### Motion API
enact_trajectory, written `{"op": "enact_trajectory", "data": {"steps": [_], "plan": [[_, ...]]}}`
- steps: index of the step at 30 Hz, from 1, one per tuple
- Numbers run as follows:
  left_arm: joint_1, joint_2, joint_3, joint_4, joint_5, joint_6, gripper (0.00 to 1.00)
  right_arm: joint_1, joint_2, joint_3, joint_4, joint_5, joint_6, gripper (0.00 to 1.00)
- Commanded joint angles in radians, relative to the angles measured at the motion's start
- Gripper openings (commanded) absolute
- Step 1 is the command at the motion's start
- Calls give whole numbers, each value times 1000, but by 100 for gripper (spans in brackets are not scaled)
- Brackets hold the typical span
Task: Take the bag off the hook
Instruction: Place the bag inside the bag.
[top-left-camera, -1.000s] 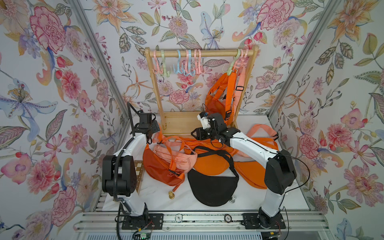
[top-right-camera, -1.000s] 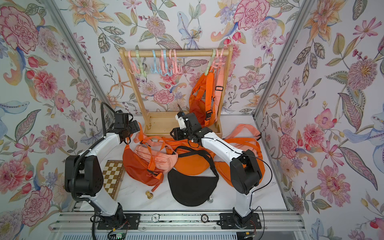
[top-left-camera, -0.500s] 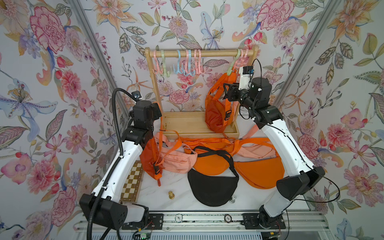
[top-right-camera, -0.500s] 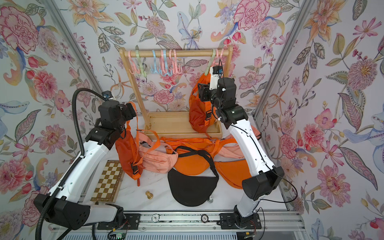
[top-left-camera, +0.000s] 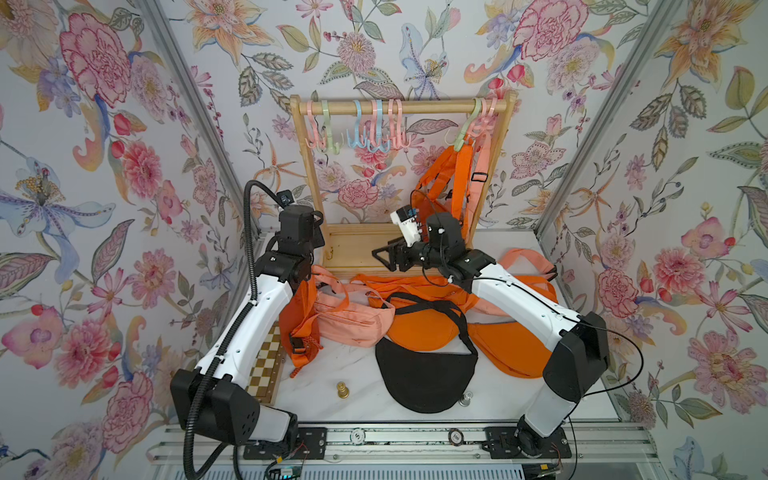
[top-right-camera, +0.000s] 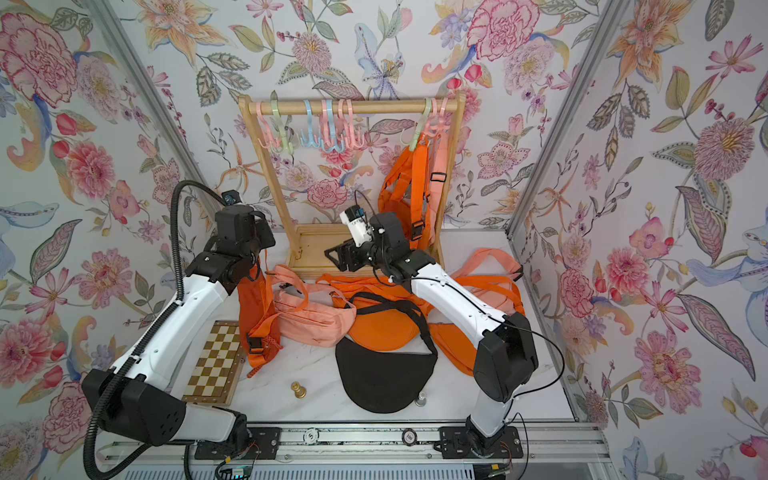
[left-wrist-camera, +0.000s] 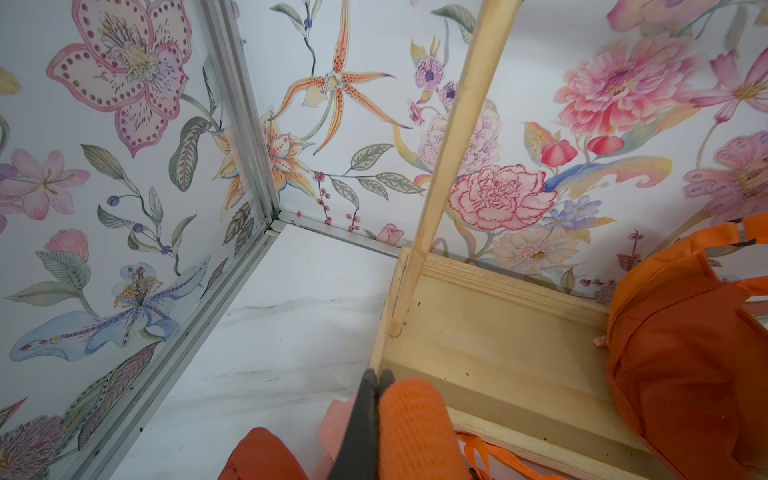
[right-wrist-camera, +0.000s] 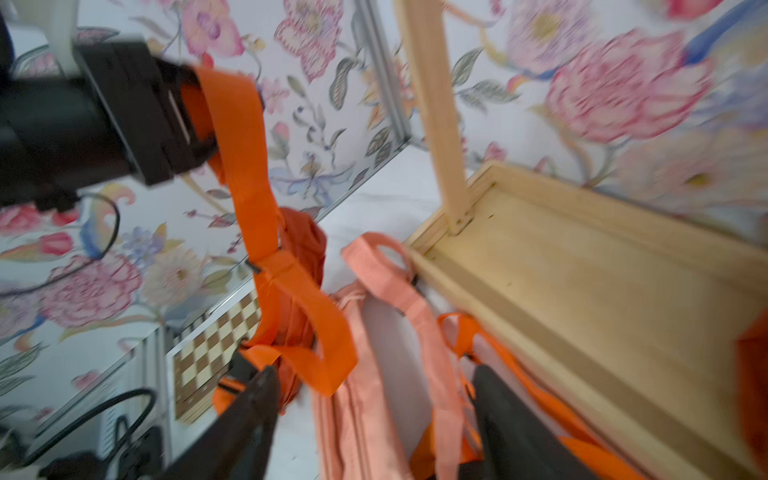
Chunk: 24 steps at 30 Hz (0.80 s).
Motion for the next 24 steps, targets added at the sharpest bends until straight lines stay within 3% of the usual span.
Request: {"op": "enact_trajectory", "data": {"steps": [1, 7, 11, 16, 19, 22, 24], "plan": [[-25, -41, 59, -41, -13, -11, 0, 83, -21, -61, 174, -104, 49, 99], [-66, -66, 101, -96, -57, -17, 0, 207, 45, -111, 338, -74, 68, 99], [-71, -73, 103, -116, -61, -33, 0, 270, 107, -126, 460, 60, 95, 99], [-81, -83, 110, -133, -52, -46, 0, 274, 260, -8, 548, 158, 177, 100], [-86, -97, 105, -135, -46, -53, 0, 264, 361, 106, 550, 182, 212, 96], [-87, -116, 87, -130, -39, -62, 0, 256, 449, 217, 544, 149, 263, 75], [-87, -131, 75, -128, -35, -67, 0, 241, 477, 248, 546, 117, 316, 27]]}}
